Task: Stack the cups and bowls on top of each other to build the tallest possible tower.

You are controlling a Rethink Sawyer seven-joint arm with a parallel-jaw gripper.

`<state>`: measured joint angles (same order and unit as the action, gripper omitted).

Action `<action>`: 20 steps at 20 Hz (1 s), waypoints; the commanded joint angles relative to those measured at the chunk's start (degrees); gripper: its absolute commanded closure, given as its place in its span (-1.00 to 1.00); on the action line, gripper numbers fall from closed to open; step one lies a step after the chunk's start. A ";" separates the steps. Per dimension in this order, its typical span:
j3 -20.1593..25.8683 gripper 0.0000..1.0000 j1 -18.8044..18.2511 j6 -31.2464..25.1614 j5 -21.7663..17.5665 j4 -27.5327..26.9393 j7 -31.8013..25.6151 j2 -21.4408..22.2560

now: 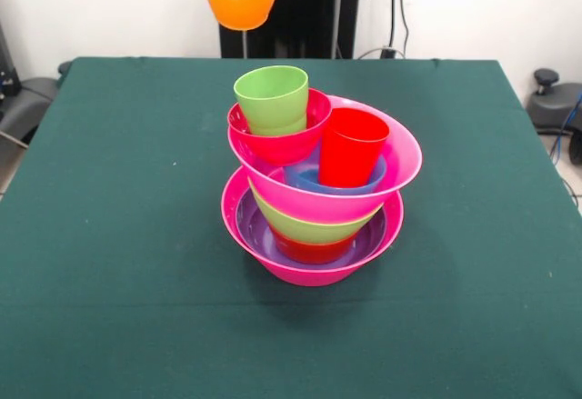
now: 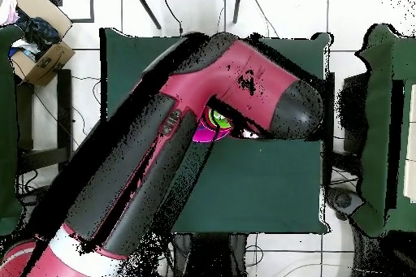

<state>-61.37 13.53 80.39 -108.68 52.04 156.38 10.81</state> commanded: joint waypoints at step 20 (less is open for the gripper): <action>15.31 1.00 -3.13 -8.50 11.36 7.27 -19.27 1.16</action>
<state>-57.60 12.01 79.38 -101.16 55.84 155.71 11.72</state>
